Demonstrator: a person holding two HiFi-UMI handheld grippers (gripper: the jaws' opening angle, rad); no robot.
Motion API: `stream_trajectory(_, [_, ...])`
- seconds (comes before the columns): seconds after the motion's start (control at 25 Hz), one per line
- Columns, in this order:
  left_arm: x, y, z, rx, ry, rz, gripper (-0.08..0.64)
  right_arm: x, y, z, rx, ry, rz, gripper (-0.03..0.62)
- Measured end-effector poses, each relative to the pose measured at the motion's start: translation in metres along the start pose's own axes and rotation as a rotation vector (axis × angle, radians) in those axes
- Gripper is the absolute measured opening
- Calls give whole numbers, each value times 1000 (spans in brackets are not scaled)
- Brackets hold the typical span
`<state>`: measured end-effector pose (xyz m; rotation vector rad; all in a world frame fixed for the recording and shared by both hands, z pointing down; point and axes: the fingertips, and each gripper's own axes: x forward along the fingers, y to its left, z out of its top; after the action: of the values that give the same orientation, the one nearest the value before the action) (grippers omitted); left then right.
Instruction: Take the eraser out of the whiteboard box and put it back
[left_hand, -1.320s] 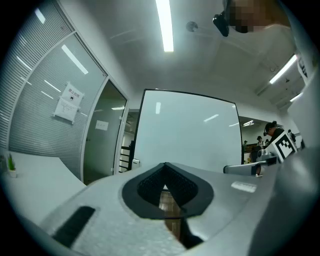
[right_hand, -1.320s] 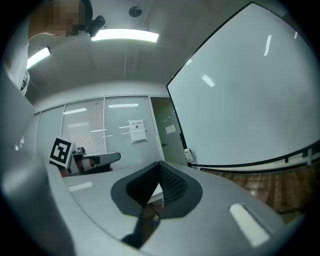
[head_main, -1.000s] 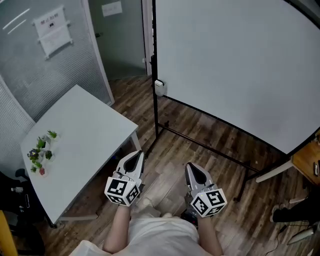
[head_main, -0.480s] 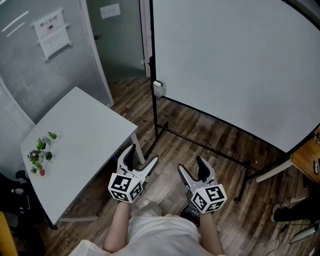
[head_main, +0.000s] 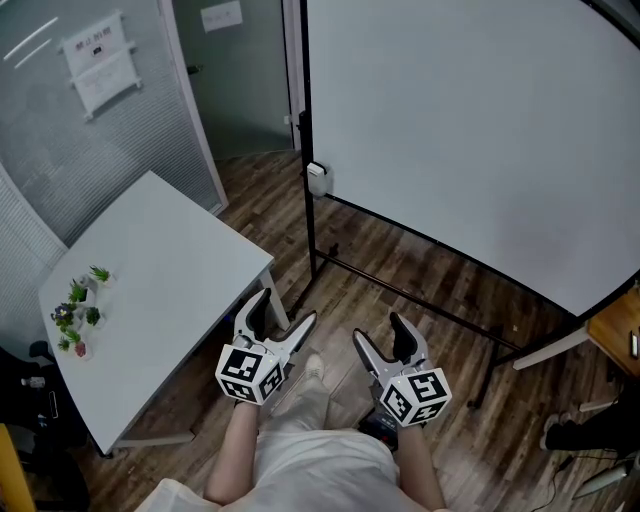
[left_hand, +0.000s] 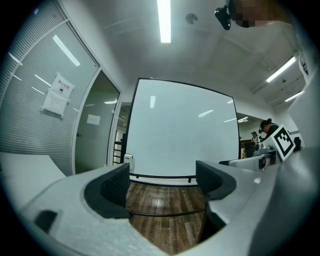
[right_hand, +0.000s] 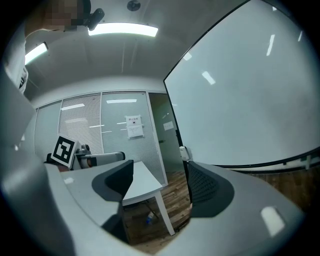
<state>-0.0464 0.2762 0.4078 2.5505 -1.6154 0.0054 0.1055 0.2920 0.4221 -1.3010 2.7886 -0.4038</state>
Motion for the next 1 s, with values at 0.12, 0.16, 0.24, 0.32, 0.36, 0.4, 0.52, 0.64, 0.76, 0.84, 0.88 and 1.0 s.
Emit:
stream_trajectory(0.12, [24, 16, -5, -2, 10, -7, 407, 27, -16, -1, 3, 10, 1, 344])
stream_trajectory(0.16, [34, 23, -6, 1, 14, -12, 407, 38, -22, -1, 5, 12, 0, 344])
stream_trajectory(0.24, [57, 36, -8, 8, 27, -25, 407, 61, -36, 1, 11, 15, -4, 342])
stream_trajectory(0.32, [82, 54, -8, 7, 39, -31, 407, 87, -50, 3, 17, 22, -8, 341])
stream_trajectory(0.36, [96, 63, -7, 4, 42, -32, 407, 101, -57, 6, 18, 27, -9, 341])
stream_trajectory(0.4, [110, 73, -4, 1, 43, -33, 407, 115, -64, 9, 17, 33, -8, 341])
stream_trajectory(0.52, [152, 103, 0, -5, 53, -41, 407, 160, -88, 17, 19, 52, -13, 339])
stream_trajectory(0.64, [188, 133, -1, -17, 77, -53, 407, 204, -108, 23, 27, 65, -25, 336])
stream_trajectory(0.76, [220, 166, 0, -29, 89, -53, 405, 245, -120, 29, 26, 80, -22, 334])
stream_trajectory(0.84, [243, 184, 0, -32, 95, -61, 405, 269, -129, 30, 26, 91, -23, 333])
stream_trajectory(0.88, [254, 192, 0, -33, 98, -68, 403, 280, -134, 30, 27, 95, -26, 333])
stream_trajectory(1.0, [284, 214, 2, -35, 102, -87, 402, 312, -143, 34, 23, 100, -34, 333])
